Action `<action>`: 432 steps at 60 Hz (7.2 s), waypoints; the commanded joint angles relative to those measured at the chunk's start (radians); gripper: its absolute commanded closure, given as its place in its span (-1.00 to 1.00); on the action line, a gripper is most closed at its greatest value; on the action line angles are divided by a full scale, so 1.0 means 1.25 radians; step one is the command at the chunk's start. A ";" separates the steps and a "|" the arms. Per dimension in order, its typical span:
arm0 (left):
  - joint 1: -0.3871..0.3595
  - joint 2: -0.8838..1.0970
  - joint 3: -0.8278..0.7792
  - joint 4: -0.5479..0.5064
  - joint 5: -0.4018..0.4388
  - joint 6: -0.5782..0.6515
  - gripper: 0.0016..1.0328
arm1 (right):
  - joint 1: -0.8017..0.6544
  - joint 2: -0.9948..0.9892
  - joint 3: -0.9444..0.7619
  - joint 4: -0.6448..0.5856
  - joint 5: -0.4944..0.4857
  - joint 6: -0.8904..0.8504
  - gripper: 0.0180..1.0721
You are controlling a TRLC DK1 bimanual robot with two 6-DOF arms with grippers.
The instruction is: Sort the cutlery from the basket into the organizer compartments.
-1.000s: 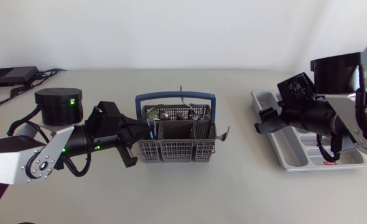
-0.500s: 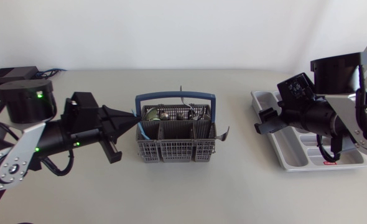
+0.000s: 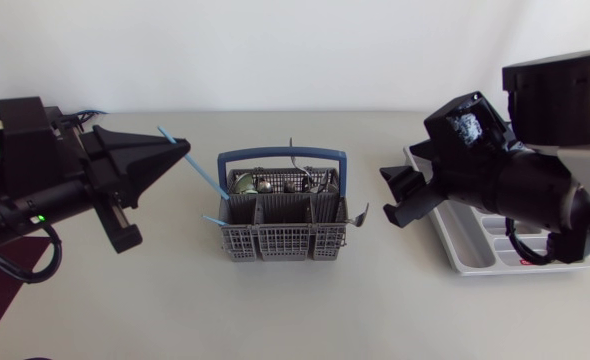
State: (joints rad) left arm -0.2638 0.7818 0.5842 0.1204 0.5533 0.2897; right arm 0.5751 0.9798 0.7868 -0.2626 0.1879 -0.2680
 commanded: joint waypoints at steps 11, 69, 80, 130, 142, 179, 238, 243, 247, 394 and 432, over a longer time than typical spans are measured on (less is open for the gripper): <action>-0.001 0.030 0.068 -0.009 0.031 -0.145 0.94 | 0.151 0.026 0.082 -0.012 -0.010 0.018 -0.33; 0.011 0.285 0.194 0.083 0.232 -0.466 0.93 | 0.227 0.301 0.230 0.055 -0.193 0.013 -0.05; 0.022 0.297 0.192 0.100 0.245 -0.476 0.93 | 0.228 0.332 0.254 0.057 -0.196 0.017 0.19; 0.067 0.302 0.190 0.157 0.265 -0.548 -0.10 | 0.231 0.346 0.254 0.024 -0.197 0.018 0.89; 0.161 0.284 0.224 0.193 0.265 -0.591 -0.59 | 0.221 0.308 0.248 -0.002 -0.197 0.019 0.89; 0.271 0.127 -0.024 -0.003 0.279 0.005 -0.58 | -0.037 0.139 0.233 -0.110 -0.172 0.041 0.89; 0.009 0.306 -0.051 -0.112 -0.032 0.356 -0.01 | -0.480 0.307 0.168 -0.176 -0.181 0.024 0.89; 0.009 0.310 -0.051 -0.099 -0.033 0.356 0.09 | -0.488 0.323 0.155 -0.164 -0.176 0.024 0.89; 0.009 0.312 -0.048 -0.095 -0.033 0.354 0.09 | -0.491 0.329 0.142 -0.154 -0.176 0.020 0.89; 0.043 0.359 -0.105 0.084 0.024 0.239 0.69 | -0.520 0.503 -0.020 0.079 -0.110 0.007 -0.66; 0.034 0.403 0.091 -0.143 0.092 0.247 0.94 | -0.433 0.400 -0.064 0.063 -0.072 0.009 -0.93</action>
State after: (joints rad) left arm -0.2089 1.2636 0.6258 -0.0105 0.6521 0.5983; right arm 0.0158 1.5093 0.7383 -0.1654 0.0837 -0.2615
